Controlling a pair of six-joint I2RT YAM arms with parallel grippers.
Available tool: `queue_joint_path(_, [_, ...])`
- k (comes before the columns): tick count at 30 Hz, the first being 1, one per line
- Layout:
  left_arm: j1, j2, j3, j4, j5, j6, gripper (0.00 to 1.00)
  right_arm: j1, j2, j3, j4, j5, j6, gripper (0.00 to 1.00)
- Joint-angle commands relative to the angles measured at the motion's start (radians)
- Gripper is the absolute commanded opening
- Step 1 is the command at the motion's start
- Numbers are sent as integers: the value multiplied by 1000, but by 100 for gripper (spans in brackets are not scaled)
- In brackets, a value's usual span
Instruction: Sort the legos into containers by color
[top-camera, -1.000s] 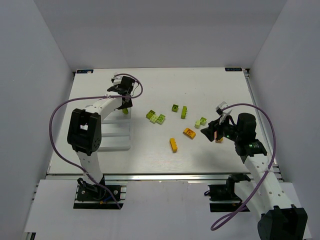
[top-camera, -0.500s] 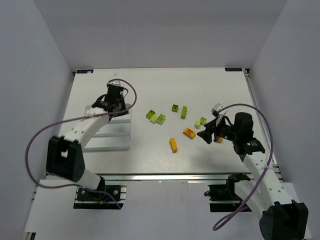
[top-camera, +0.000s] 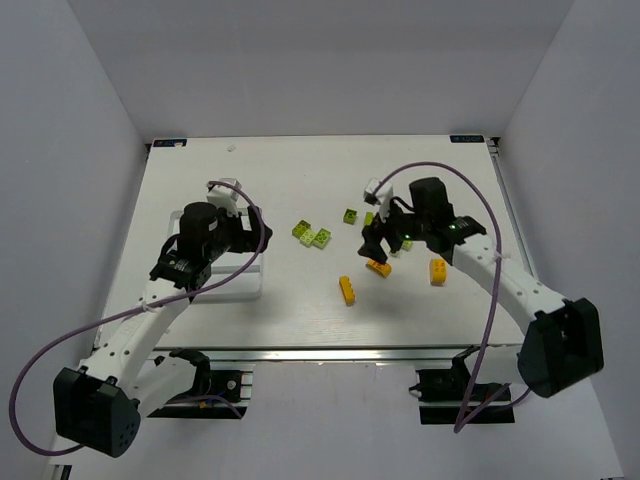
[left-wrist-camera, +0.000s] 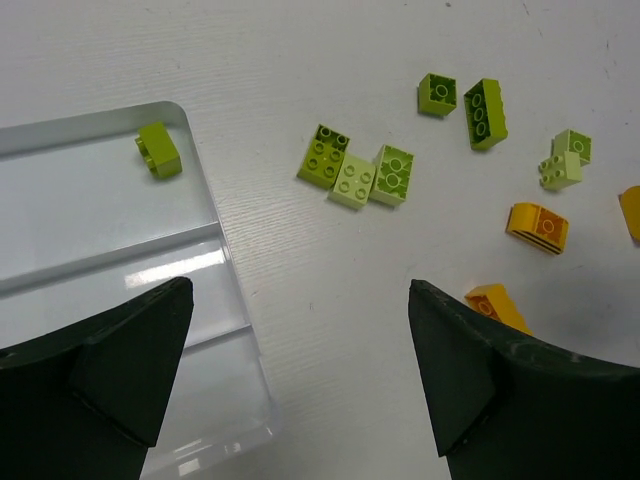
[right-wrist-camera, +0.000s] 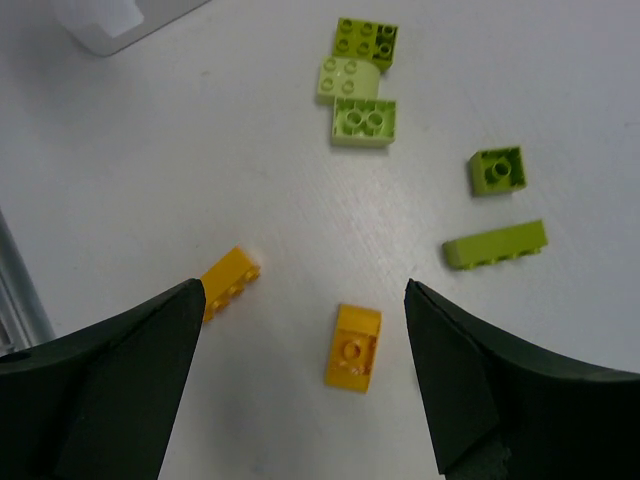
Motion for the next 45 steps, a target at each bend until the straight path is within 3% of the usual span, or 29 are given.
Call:
queue_joint_path(1, [3,-61,-5,28,6,33,98,61,126,171,-66,92,-46,86])
queue_joint_path(6, [3,-131,-24,16,-84,43,98,131,336,399,-113,162,-26,89])
queue_joint_path(14, [3,-235,-54,39,-181,42,98,208,492,547,-61,251,-3,89])
queue_joint_path(30, [3,-272,-59,41,-212,46,98,239,835,898,-109,259,-22,89])
queue_joint_path(45, [3,-261,-61,47,-186,50,98,250,989,938,-60,265,43,89])
